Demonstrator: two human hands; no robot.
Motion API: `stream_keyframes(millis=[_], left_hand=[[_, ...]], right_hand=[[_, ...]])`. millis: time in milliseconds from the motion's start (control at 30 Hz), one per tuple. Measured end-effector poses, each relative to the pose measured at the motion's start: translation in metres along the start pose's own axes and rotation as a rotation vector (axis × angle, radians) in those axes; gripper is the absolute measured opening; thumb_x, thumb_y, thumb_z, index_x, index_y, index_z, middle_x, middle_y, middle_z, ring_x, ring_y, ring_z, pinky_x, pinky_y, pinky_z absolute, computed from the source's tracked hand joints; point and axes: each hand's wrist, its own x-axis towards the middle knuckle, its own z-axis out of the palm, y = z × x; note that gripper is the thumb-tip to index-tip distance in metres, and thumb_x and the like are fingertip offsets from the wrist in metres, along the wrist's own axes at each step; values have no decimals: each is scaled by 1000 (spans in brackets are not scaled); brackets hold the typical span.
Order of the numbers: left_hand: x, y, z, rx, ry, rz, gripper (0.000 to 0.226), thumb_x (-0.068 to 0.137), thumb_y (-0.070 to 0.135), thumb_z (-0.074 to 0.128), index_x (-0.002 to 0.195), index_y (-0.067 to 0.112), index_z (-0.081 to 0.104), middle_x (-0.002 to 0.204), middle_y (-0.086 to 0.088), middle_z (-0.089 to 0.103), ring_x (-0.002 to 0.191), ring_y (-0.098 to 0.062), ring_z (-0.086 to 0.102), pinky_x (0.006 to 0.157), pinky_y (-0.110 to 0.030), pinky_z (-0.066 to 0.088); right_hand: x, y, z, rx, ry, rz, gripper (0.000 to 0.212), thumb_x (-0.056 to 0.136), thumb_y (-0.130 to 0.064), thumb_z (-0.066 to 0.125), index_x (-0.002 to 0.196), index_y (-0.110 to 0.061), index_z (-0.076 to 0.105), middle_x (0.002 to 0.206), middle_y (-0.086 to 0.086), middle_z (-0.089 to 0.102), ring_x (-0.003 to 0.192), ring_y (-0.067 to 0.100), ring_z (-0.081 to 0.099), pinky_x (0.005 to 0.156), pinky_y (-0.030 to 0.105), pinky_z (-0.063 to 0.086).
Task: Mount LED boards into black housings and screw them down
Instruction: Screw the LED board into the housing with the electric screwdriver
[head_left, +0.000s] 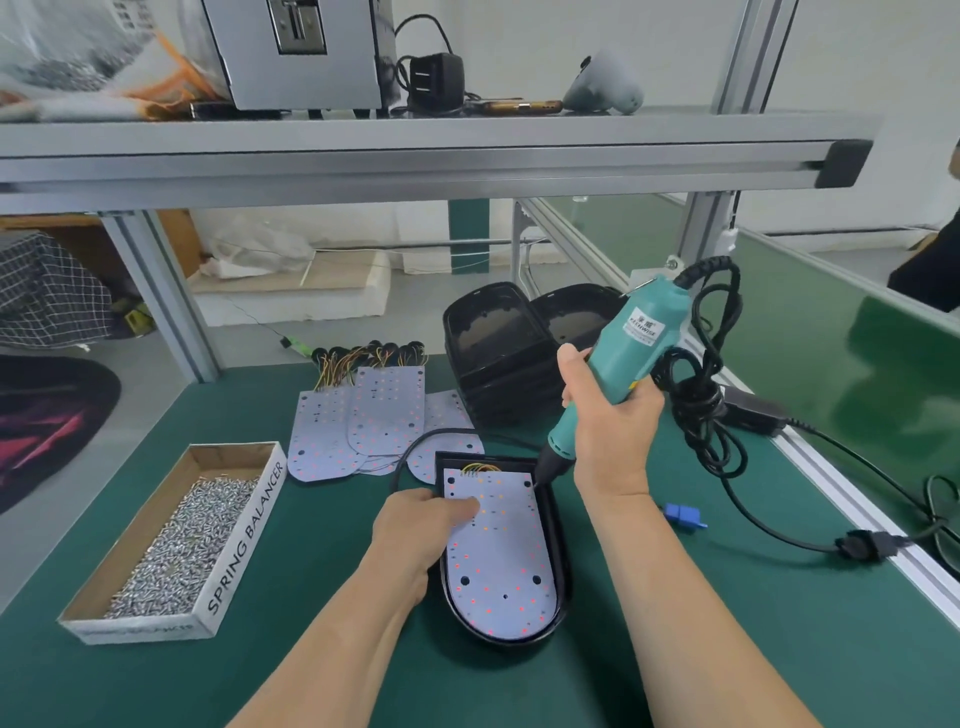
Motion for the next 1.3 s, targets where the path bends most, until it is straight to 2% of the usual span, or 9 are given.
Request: stream_keyframes(millis=[100, 233, 300, 367, 433, 600, 733, 967, 1300], left_hand=[[-4, 4, -2, 66, -20, 16, 32, 74, 16, 82, 93, -8, 71, 99, -22, 75, 97, -40, 72, 92, -51, 57], [-7, 14, -17, 62, -13, -30, 48, 83, 56, 72, 78, 10, 59, 71, -7, 53, 61, -25, 44, 58, -30, 37], [-3, 19, -31, -249, 18, -75, 33, 96, 36, 64, 85, 6, 54, 74, -9, 47, 58, -20, 43, 50, -25, 36], [-2, 25, -44, -599, -40, -133, 5, 98, -5, 48, 97, -8, 53, 92, -22, 55, 72, -27, 59, 56, -27, 54], [-9, 28, -53, -776, -166, -155, 23, 94, -21, 34, 109, -16, 51, 108, -32, 58, 90, -35, 64, 67, -35, 60], [-22, 27, -53, -762, -267, -80, 20, 98, -17, 41, 108, -18, 57, 105, -31, 67, 92, -31, 69, 65, -24, 62], [-24, 27, -49, -747, -207, -56, 12, 95, -9, 54, 97, -15, 64, 90, -23, 73, 69, -21, 75, 53, -16, 57], [-36, 31, -30, -597, -278, -143, 25, 74, 27, 77, 77, 6, 64, 53, 2, 48, 33, -1, 36, 28, -10, 25], [-42, 31, -29, -753, -458, -133, 18, 84, -13, 57, 80, -12, 75, 79, -20, 71, 61, -18, 72, 48, -16, 55]], right_hand=[[7, -14, 4, 59, -28, -20, 21, 79, -26, 78, 68, -28, 61, 63, -1, 52, 59, 17, 46, 58, 27, 44], [10, -22, 9, 134, 119, 44, 23, 82, -19, 78, 70, -24, 60, 62, -1, 53, 56, 16, 48, 57, 24, 45], [10, -22, 9, 158, 193, 86, 24, 85, -16, 78, 74, -21, 57, 59, -4, 53, 54, 15, 48, 57, 25, 45], [10, -22, 8, 162, 232, 113, 27, 87, -17, 78, 77, -19, 53, 57, -5, 52, 53, 14, 48, 57, 27, 45], [8, -22, 7, 186, 256, 136, 28, 87, -18, 77, 76, -19, 52, 55, -7, 52, 52, 13, 48, 57, 28, 44], [1, -26, 11, 297, 274, 205, 23, 89, -18, 75, 83, -17, 53, 53, -13, 56, 49, 7, 50, 52, 22, 44], [-4, -34, 17, 371, 272, 249, 23, 89, -17, 75, 89, -14, 52, 57, -11, 57, 49, 7, 51, 49, 20, 44], [-7, -50, 34, 469, 275, 286, 22, 88, -18, 76, 91, -11, 55, 63, -9, 59, 51, 8, 52, 48, 20, 44], [-9, -54, 33, 439, 284, 243, 22, 89, -17, 74, 85, -14, 53, 56, -10, 57, 48, 8, 49, 49, 21, 43]])
